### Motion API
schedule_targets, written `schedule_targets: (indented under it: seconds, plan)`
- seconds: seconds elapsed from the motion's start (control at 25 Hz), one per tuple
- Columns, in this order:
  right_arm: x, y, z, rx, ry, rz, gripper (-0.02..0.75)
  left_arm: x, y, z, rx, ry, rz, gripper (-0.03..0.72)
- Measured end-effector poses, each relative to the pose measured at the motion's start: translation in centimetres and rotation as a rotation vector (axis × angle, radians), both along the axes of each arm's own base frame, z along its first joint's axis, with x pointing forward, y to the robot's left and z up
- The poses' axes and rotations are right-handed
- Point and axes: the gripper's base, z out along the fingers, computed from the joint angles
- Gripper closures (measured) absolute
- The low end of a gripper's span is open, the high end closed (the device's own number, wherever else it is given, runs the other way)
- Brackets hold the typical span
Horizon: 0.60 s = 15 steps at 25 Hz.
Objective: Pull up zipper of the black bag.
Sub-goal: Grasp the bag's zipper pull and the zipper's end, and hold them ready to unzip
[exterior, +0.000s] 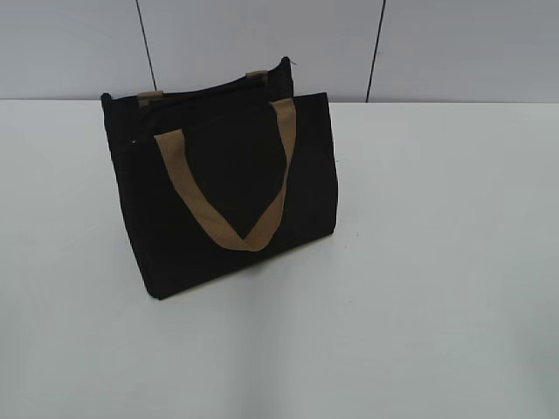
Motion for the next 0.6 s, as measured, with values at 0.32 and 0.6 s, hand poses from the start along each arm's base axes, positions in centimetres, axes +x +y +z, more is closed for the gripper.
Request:
schedule_targets:
  seconds: [0.32, 0.6]
  plan:
    - [0.0, 0.0, 0.0, 0.0, 0.0, 0.0, 0.296, 0.0, 0.0, 0.0, 0.0, 0.0, 0.0, 0.239]
    - [0.0, 0.0, 0.0, 0.0, 0.0, 0.0, 0.296, 0.0, 0.0, 0.0, 0.0, 0.0, 0.0, 0.239]
